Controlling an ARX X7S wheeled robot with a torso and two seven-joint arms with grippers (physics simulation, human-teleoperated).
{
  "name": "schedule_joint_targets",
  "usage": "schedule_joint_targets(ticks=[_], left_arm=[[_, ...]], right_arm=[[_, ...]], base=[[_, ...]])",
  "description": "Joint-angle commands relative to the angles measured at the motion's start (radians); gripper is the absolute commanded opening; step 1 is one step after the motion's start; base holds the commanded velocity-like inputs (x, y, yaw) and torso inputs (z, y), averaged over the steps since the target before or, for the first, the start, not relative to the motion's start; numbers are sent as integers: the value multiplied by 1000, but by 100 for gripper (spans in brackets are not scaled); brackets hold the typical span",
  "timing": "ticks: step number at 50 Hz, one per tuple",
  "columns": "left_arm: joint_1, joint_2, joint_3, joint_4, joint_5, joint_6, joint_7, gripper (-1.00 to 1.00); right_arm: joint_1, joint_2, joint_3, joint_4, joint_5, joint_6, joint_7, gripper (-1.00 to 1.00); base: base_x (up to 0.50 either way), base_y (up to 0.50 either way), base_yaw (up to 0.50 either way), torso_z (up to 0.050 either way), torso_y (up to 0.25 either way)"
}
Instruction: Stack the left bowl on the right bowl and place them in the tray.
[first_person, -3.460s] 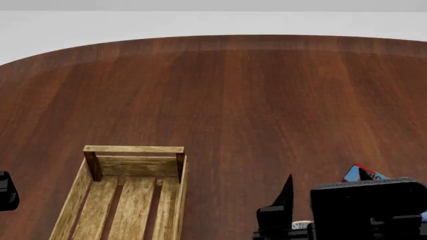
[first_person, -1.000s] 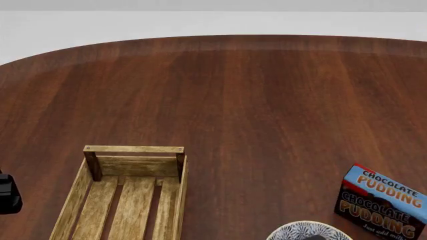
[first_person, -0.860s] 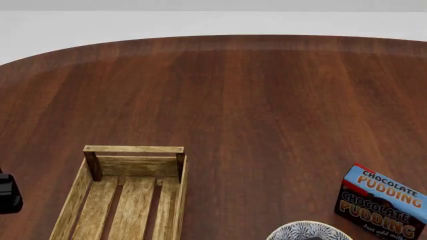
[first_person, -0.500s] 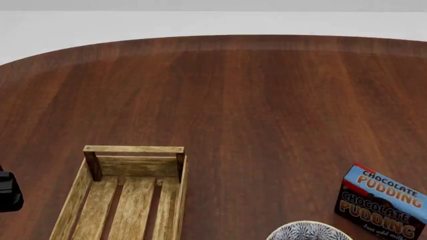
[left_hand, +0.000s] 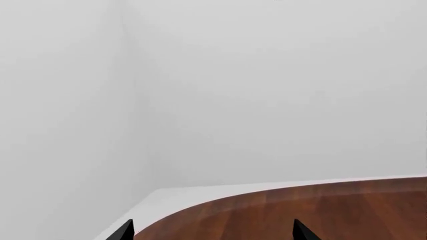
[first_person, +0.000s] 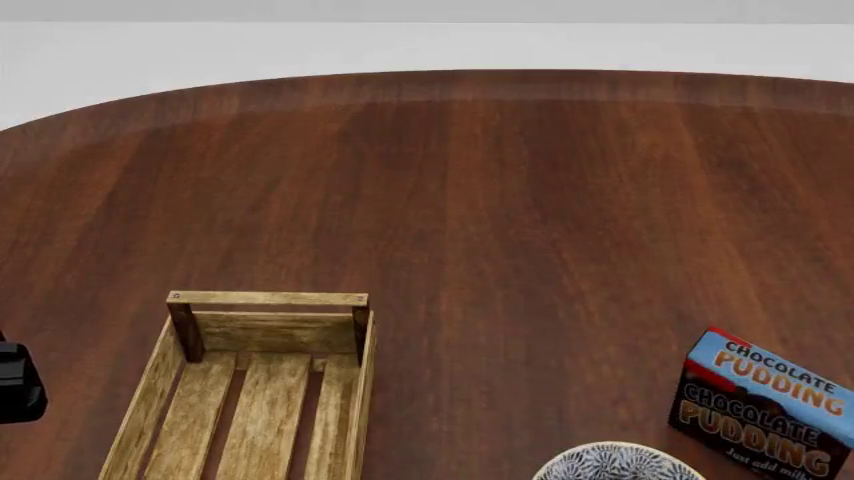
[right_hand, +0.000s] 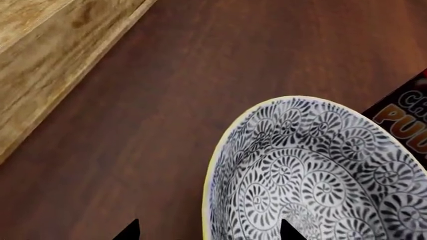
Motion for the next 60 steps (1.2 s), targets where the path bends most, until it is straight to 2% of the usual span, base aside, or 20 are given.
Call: schedule_joint_targets(ticks=[1, 38, 39, 52, 60], left_arm=[[3, 1, -4, 0, -8, 7, -2, 100], [-35, -7, 21, 19, -20, -37, -15, 100], [-34, -7, 22, 19, -20, -36, -16, 100], [-18, -9, 27, 5, -18, -15, -23, 100], [-9, -12, 19, 6, -23, -10, -24, 100]], right_arm=[[2, 0, -1, 40, 2, -20, 2, 100], [19, -3, 0, 153, 16, -81, 0, 100], [16, -2, -2, 145, 12, -82, 6, -100], [3, 11, -17, 68, 7, -47, 16, -100], [16, 20, -31, -80, 15, 42, 12, -100]], base=[[0, 0, 0, 0, 0], [0, 0, 0, 0, 0], [0, 0, 0, 0, 0], [0, 0, 0, 0, 0], [0, 0, 0, 0, 0]])
